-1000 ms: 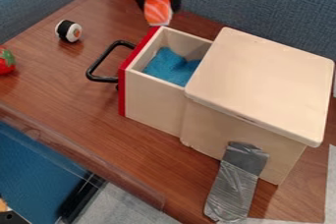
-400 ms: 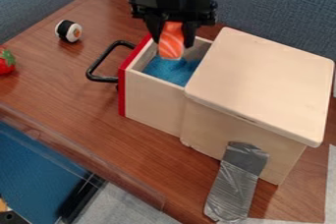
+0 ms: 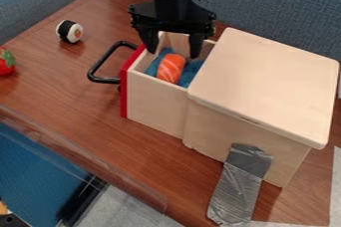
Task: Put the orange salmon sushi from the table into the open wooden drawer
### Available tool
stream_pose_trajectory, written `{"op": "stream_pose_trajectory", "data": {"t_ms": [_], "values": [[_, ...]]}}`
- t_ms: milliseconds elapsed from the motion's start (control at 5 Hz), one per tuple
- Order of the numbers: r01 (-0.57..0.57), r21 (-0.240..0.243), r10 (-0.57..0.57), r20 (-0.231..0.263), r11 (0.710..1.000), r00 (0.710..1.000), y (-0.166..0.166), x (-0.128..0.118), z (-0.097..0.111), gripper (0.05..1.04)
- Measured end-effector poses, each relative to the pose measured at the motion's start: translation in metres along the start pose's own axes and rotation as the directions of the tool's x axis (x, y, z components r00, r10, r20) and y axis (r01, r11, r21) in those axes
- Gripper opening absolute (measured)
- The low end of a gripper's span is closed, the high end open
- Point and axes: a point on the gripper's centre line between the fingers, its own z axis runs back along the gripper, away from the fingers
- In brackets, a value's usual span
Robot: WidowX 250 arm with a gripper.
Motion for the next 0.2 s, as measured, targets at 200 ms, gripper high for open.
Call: {"op": "stream_pose_trajectory", "data": {"t_ms": [200], "values": [[-0.025, 0.03, 0.026, -0.031, 0.999, 0.999, 0.0157, 0.003, 0.0104, 1.001]]}}
